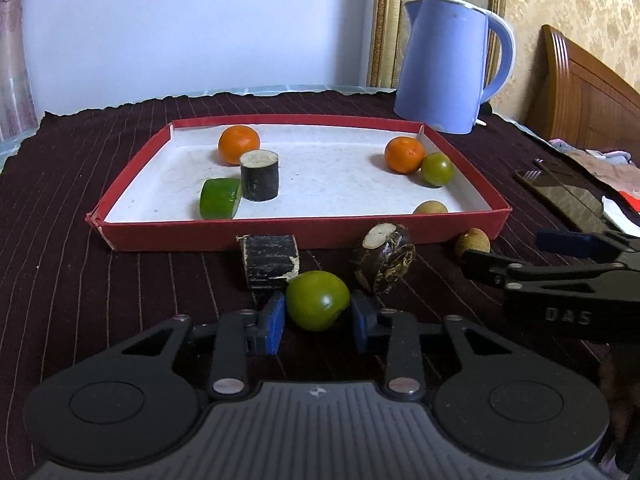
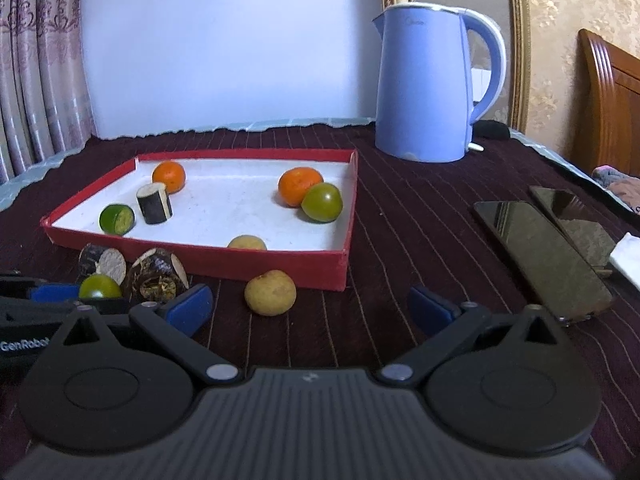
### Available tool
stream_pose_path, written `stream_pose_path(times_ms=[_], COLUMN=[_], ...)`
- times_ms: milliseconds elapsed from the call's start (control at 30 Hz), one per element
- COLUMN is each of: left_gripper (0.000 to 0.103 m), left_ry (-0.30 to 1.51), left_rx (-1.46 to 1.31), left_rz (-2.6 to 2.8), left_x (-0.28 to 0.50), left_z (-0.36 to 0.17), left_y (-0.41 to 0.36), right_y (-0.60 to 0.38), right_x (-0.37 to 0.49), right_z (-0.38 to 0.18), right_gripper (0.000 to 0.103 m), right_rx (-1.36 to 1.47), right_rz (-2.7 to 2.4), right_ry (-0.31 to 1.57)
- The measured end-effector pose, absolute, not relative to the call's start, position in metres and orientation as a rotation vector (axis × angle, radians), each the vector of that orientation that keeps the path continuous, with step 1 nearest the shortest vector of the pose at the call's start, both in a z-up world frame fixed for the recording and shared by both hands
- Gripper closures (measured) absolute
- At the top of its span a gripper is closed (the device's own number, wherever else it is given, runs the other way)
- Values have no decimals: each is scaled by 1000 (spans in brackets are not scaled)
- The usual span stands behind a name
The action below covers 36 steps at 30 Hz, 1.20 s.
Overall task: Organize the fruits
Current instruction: 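Close the left tool on a lime while the right tool grasps a brownish round fruit, then carry the lime and brownish fruit over the tray with both tools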
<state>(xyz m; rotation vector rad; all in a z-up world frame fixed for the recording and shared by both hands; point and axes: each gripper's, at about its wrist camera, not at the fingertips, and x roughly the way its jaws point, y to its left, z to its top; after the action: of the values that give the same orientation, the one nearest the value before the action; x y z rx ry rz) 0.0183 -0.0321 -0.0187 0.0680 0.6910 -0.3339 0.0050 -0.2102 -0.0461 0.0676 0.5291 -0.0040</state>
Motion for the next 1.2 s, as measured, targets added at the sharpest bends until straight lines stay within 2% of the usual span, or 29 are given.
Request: stream_pose_path(times_ms=[33, 100, 167, 333, 400, 467, 500, 533, 1200], left_gripper=[70, 70, 70, 70, 70, 70, 70, 70, 70], left_ry=[691, 692, 691, 690, 689, 690, 690, 689, 678], left_rx=[66, 62, 62, 69, 68, 68, 69, 70, 76], left_rz=[-333, -332, -333, -334, -334, -334, -334, -335, -291], left_x=[18, 18, 17, 17, 18, 17, 17, 17, 11], left_z=[-19, -18, -18, -19, -19, -19, -19, -19, -12], left_y=[-31, -30, -28, -29, -29, -29, -29, -29, -23], right_y=[-209, -208, -206, -199, -195, -193, -193, -194, -179], right_x=[8, 13, 18, 27, 29, 27, 26, 25, -3], right_z=[-46, -47, -47, -47, -48, -48, -48, -47, -38], right_gripper=[16, 20, 34, 45, 46, 53, 71, 75, 75], right_rx=[55, 47, 39, -1, -23, -40, -33, -17, -21], right_rz=[4, 10, 19, 24, 11, 5, 26, 34, 72], right_ry=[544, 565, 581, 593, 599, 597, 596, 599, 553])
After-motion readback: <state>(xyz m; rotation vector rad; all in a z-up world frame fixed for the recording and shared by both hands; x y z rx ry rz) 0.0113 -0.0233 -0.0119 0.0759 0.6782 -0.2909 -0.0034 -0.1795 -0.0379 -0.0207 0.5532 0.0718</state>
